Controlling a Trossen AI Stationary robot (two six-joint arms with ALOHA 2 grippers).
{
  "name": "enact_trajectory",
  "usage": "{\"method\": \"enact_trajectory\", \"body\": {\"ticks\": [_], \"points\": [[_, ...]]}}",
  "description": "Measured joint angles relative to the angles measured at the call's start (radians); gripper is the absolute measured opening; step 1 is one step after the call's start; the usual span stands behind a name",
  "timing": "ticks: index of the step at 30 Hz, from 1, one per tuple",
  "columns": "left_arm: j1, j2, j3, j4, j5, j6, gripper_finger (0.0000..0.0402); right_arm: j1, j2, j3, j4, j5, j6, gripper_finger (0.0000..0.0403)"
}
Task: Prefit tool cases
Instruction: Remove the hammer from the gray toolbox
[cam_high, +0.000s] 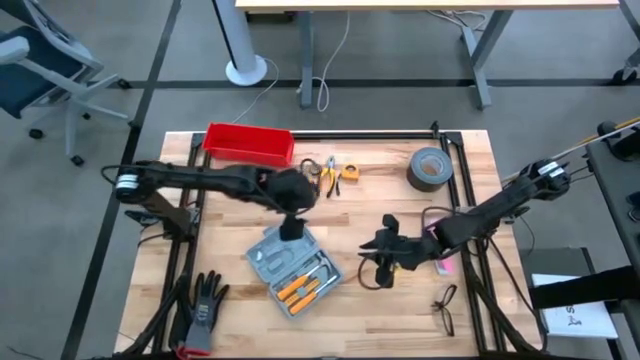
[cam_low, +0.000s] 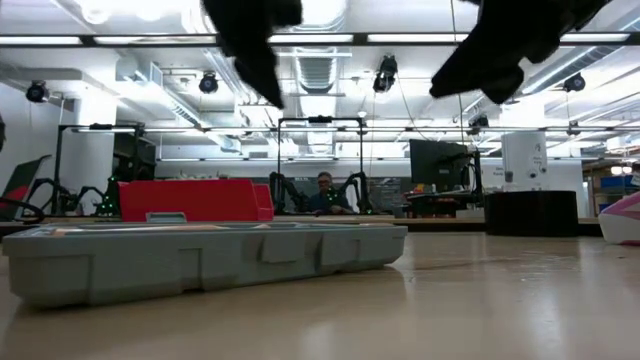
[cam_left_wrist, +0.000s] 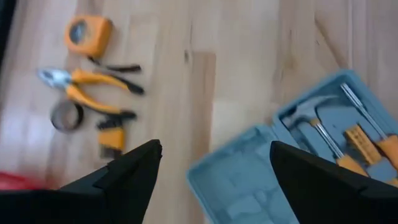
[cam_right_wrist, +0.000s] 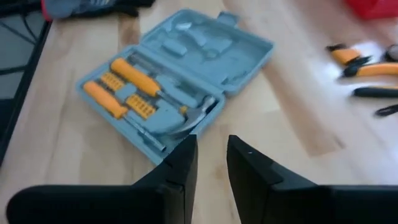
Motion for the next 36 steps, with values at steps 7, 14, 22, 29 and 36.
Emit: {"method": "enact_trajectory", "body": {"ticks": [7, 14, 22, 29, 36], "points": [[-0.064, -0.152, -0.253, 0.077, 0.002, -0.177, 0.0298, -0.037, 0.151, 0.099, 0.025, -0.101, -0.041, 0.0082], [-0.151, -0.207, -0.409, 0.127, 0.006, -0.332, 0.0295, -0.058, 0.315, 0.269, -0.005, -0.134, -0.164, 0.0090], [-0.234, -0.173, -0.482, 0.133, 0.042, -0.424, 0.0293, -0.092, 0.433, 0.361, -0.006, -0.261, -0.191, 0.0093], [-0.270, -0.133, -0.493, 0.131, 0.046, -0.461, 0.0285, -0.095, 0.487, 0.388, -0.008, -0.345, -0.185, 0.0090], [-0.319, -0.089, -0.493, 0.129, 0.068, -0.500, 0.0284, -0.095, 0.515, 0.388, -0.030, -0.400, -0.171, 0.0096]]}}
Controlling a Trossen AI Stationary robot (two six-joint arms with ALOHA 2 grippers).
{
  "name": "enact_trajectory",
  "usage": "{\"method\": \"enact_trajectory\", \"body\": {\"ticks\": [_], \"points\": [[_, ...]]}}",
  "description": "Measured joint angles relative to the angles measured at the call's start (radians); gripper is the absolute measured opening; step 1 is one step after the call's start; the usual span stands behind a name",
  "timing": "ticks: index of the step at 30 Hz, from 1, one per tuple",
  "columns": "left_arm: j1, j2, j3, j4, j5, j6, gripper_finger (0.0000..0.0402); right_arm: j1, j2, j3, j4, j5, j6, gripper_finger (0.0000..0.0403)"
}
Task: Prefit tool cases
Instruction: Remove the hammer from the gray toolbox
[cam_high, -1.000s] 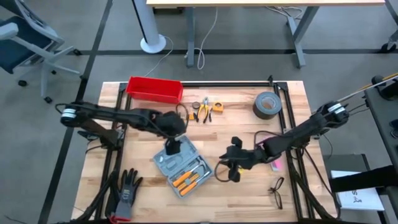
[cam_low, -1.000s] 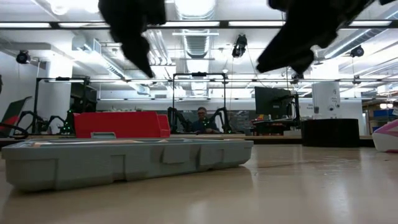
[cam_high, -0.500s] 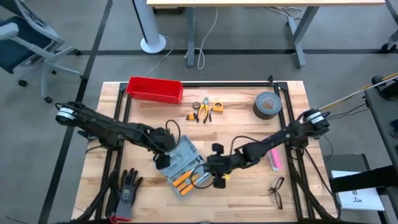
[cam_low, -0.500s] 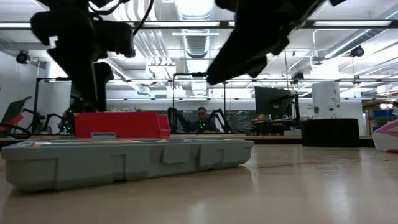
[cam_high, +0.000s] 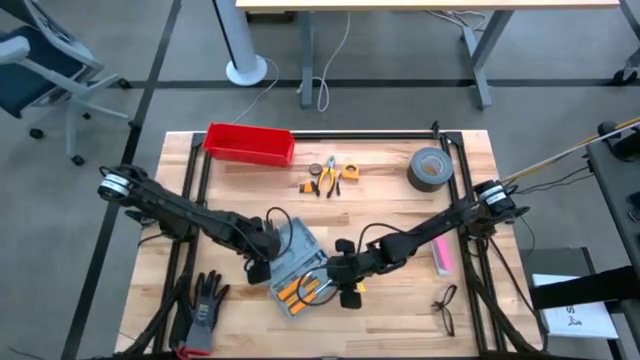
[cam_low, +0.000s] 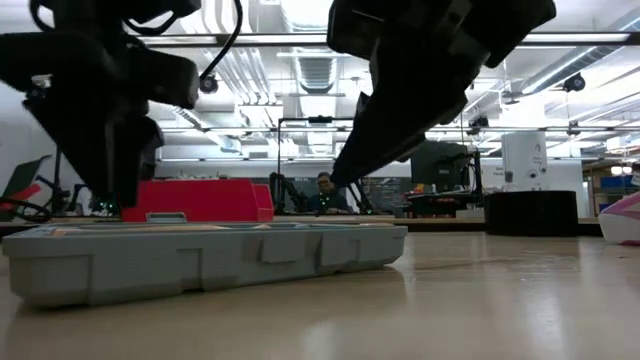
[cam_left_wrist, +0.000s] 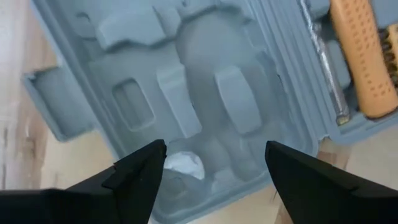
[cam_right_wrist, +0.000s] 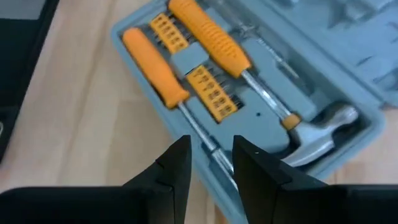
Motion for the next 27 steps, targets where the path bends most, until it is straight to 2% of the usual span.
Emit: {"method": "enact_trajectory", "body": {"ticks": [5, 12, 21, 27], "points": [[-0.020, 0.018, 0.000, -0.003, 0.004, -0.044, 0.0281, 0.000, 0.004, 0.000, -0.036, -0.020, 0.002, 0.0092], [-0.056, 0.022, 0.000, 0.005, 0.036, -0.181, 0.0282, -0.011, 0.005, -0.008, -0.109, -0.016, 0.026, 0.0098], [-0.099, 0.022, 0.000, 0.007, 0.045, -0.275, 0.0281, -0.046, 0.004, -0.044, -0.098, -0.008, 0.046, 0.0094], [-0.101, 0.022, -0.001, 0.046, 0.046, -0.305, 0.0276, -0.081, -0.002, -0.058, -0.147, 0.073, 0.041, 0.0083]]}}
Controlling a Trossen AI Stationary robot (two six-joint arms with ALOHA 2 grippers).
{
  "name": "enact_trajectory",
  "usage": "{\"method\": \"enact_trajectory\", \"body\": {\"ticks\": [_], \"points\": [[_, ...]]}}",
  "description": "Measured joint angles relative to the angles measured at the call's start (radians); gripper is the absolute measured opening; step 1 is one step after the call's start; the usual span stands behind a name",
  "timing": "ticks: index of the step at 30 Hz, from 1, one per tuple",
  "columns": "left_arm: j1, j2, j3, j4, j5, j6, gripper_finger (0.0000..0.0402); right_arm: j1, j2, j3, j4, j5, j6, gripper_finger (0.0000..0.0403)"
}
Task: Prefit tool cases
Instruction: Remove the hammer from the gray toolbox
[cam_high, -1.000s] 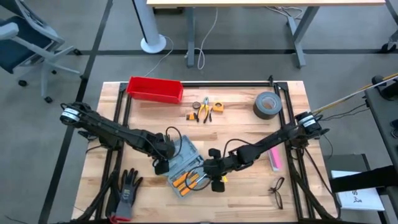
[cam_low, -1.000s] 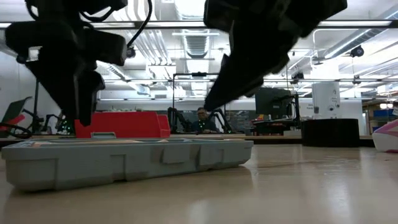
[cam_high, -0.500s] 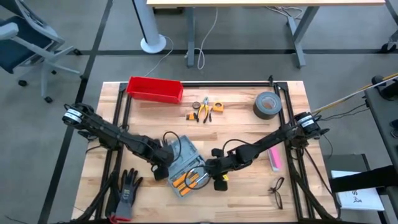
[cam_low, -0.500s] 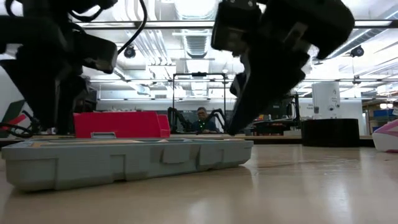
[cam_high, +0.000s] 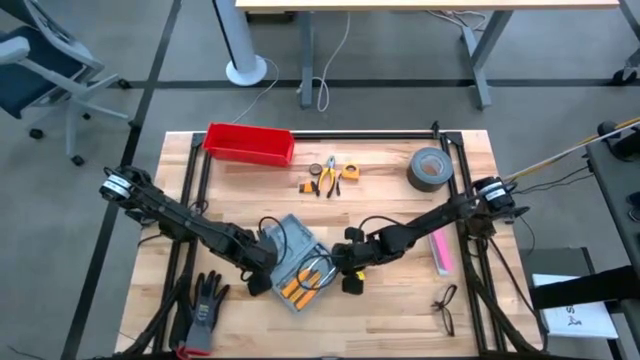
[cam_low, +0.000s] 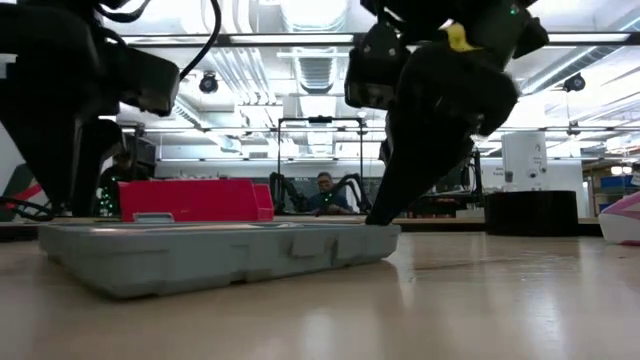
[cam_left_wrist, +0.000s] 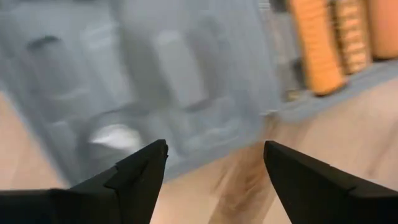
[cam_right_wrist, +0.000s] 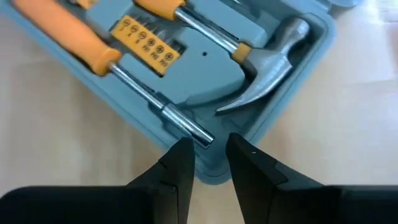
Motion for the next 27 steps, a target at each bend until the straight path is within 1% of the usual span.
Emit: {"method": "enact_trajectory", "body": {"ticks": [2, 6, 10, 14, 18, 24, 27], "points": [[0.000, 0.000, 0.000, 0.032, 0.002, -0.005, 0.0275, -0.015, 0.000, 0.000, -0.008, 0.015, -0.014, 0.0081], [0.000, 0.000, 0.000, 0.076, 0.003, -0.018, 0.0275, -0.063, -0.001, -0.001, -0.032, 0.078, -0.039, 0.0081], [-0.005, 0.000, 0.000, 0.082, 0.003, -0.023, 0.0276, -0.111, -0.014, -0.003, -0.037, 0.086, -0.066, 0.0086], [-0.003, -0.001, 0.000, 0.067, -0.001, 0.007, 0.0271, -0.119, -0.053, -0.007, -0.044, 0.084, -0.099, 0.0084], [0.016, -0.004, 0.000, 0.021, -0.094, 0.045, 0.0268, -0.114, -0.086, 0.013, -0.037, 0.068, -0.115, 0.0078], [0.057, -0.012, 0.000, -0.011, -0.260, 0.046, 0.0267, -0.099, -0.090, 0.037, -0.031, 0.050, -0.124, 0.0079], [0.090, -0.012, 0.000, -0.059, -0.300, 0.048, 0.0265, -0.094, -0.090, 0.039, -0.031, 0.046, -0.123, 0.0084]]}}
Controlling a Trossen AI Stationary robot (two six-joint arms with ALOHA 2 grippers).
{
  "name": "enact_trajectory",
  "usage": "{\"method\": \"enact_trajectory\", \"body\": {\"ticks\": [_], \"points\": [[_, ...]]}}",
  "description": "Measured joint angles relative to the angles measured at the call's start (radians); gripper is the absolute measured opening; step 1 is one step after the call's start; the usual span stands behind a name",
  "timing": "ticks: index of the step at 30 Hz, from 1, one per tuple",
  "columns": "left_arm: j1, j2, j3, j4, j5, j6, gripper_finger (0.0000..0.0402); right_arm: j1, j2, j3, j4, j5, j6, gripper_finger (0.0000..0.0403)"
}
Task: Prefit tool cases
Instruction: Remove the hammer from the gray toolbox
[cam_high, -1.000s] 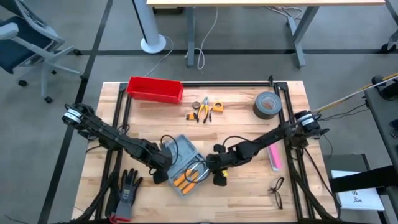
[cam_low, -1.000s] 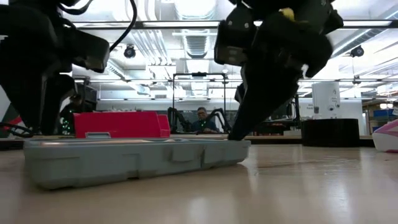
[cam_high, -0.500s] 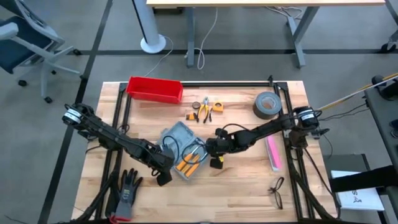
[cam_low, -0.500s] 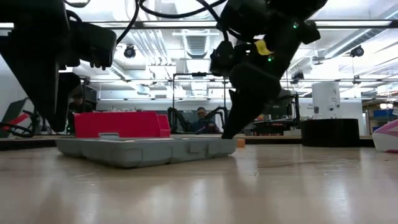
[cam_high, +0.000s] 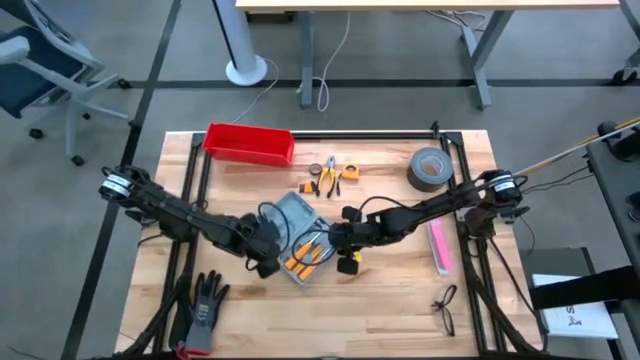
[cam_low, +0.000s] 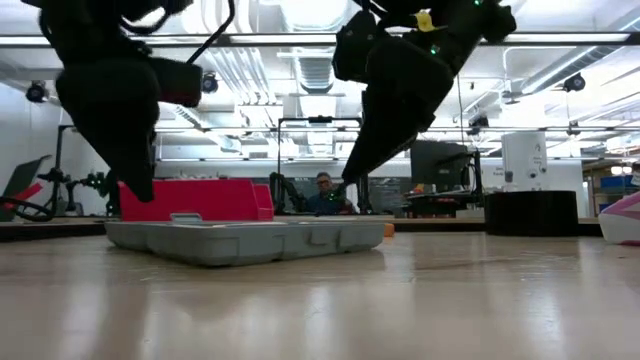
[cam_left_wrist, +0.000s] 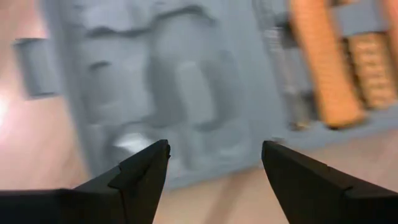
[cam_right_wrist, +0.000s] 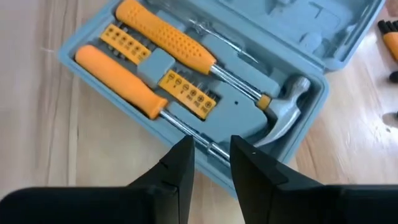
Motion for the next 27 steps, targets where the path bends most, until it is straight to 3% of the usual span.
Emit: {"method": "enact_trajectory", "body": {"ticks": [13, 27], "points": [[0.111, 0.070, -0.070, -0.042, -0.024, 0.053, 0.0251, 0.008, 0.000, -0.002, 0.015, 0.005, 0.009, 0.0085], [0.042, 0.074, -0.001, -0.030, 0.246, -0.093, 0.0249, -0.005, 0.004, -0.003, -0.005, 0.004, 0.023, 0.0095]]}}
